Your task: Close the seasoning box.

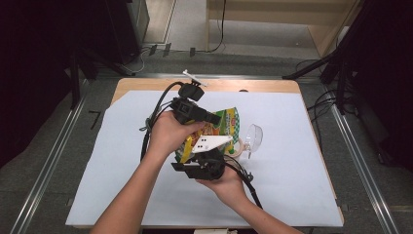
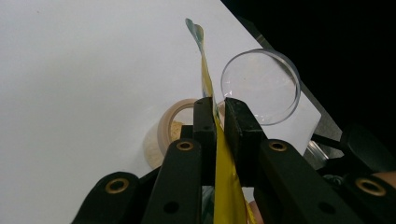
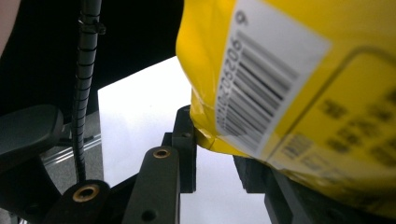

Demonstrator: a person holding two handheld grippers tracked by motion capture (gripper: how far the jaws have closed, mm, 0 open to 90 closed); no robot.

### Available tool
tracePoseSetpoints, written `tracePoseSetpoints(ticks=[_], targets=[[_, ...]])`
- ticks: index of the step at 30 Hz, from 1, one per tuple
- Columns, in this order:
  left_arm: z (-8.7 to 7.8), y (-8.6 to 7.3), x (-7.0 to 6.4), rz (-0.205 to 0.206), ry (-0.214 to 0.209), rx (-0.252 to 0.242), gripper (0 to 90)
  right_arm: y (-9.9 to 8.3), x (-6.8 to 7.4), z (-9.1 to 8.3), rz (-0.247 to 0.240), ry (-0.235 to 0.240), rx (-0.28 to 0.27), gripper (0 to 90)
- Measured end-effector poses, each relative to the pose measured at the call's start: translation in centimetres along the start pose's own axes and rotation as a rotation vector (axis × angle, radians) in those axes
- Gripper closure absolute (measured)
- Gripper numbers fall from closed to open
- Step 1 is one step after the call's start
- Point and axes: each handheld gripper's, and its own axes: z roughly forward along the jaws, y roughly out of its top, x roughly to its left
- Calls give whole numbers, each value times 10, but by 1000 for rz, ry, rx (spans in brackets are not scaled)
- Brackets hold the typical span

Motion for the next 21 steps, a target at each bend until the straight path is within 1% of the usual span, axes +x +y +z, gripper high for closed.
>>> tracePoseSetpoints(ticks=[7,10,12,15,19,21], targets=[[0,2,2,-6,0,-12,836,1,-1,-1,0,0,-8,733],[0,2,3,-5,-1,-23,837,0,-4,-1,-13,-7,-4,731],[2,3,3,-1,-1,-16,837,0,-7,-1,-3,-9,0,731],[4,6,5,-12,2,-10,837,0,-8,-2,9,-2,-1,730],[5,8,7,-20,-4,-11,836,2,-10,-3,10,-2,-3,729],[6,9,8,-17,3,-7,836,1,-11,-3,8,-4,-2,729]])
